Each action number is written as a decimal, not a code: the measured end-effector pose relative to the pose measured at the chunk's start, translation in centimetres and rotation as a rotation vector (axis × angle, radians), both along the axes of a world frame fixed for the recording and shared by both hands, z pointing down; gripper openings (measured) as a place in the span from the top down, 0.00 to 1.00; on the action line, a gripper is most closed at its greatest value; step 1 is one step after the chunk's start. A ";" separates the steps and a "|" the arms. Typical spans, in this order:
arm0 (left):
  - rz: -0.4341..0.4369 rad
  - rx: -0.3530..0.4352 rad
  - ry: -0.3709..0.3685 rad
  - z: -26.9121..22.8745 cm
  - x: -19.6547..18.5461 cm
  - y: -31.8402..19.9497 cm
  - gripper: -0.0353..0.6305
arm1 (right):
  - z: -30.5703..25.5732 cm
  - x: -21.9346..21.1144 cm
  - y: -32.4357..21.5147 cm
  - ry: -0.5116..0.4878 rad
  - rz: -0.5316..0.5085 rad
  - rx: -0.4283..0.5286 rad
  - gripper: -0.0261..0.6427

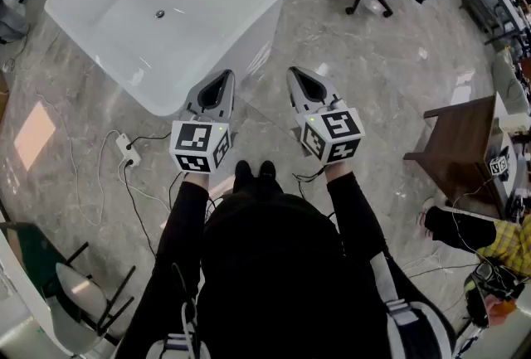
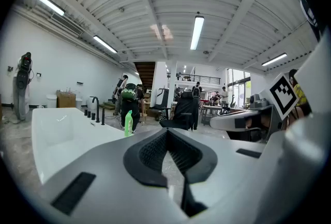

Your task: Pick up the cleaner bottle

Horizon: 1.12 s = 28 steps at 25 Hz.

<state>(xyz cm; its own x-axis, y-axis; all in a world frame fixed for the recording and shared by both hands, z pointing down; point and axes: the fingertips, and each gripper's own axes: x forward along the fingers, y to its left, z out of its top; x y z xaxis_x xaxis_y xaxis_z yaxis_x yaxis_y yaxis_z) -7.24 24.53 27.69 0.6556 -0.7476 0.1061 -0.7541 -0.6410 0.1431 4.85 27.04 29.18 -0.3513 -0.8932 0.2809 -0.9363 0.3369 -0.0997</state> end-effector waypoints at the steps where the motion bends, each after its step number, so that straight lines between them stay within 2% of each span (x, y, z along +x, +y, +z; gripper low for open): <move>1: -0.001 -0.003 0.001 0.0 -0.1 -0.1 0.94 | 0.0 -0.1 -0.1 0.000 -0.001 0.000 0.96; 18: -0.025 -0.013 0.016 0.2 -1.7 -1.2 0.94 | 0.5 -0.8 -0.7 -0.008 -0.014 -0.019 0.96; 28: -0.008 0.005 0.011 -0.1 -3.0 -2.6 0.94 | 0.5 -1.4 -1.8 -0.002 0.033 -0.025 0.96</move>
